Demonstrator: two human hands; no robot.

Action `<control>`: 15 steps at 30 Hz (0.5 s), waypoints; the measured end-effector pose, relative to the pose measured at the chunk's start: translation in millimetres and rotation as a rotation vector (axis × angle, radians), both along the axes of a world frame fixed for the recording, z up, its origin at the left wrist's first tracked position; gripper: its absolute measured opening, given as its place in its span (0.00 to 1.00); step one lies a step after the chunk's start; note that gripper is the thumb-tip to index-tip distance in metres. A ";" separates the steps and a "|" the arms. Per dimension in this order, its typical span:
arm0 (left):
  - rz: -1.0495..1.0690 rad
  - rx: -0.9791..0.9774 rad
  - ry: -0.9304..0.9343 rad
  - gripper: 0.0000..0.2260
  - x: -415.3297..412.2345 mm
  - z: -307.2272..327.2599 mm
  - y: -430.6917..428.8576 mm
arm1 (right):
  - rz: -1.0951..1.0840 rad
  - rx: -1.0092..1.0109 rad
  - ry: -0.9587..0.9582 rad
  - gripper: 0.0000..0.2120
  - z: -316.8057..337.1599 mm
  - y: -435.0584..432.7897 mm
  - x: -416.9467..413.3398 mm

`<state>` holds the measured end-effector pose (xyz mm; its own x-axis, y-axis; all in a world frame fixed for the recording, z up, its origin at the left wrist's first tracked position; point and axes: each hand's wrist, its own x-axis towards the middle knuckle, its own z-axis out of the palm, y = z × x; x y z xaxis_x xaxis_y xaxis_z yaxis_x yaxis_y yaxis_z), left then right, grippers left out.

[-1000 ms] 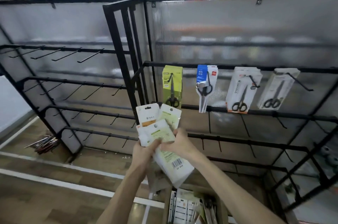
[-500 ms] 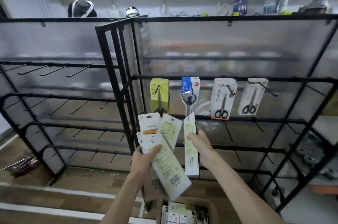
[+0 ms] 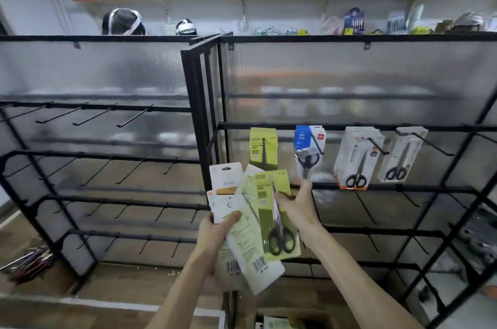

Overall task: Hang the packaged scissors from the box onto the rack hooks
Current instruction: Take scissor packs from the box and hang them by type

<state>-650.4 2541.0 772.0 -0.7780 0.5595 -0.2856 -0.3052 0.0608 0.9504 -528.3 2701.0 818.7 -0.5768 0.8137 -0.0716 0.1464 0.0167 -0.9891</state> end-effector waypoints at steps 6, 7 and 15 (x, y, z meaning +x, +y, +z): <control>-0.050 -0.011 0.001 0.12 -21.5 -7.9 -1.3 | -0.074 0.116 0.025 0.07 24.9 7.9 -41.0; -0.055 -0.013 0.001 0.12 -22.9 -9.1 -1.4 | -0.080 0.116 0.028 0.07 26.9 9.0 -48.8; -0.128 -0.054 0.030 0.12 -48.9 -18.3 -6.7 | -0.107 0.094 -0.017 0.08 31.5 29.9 -89.5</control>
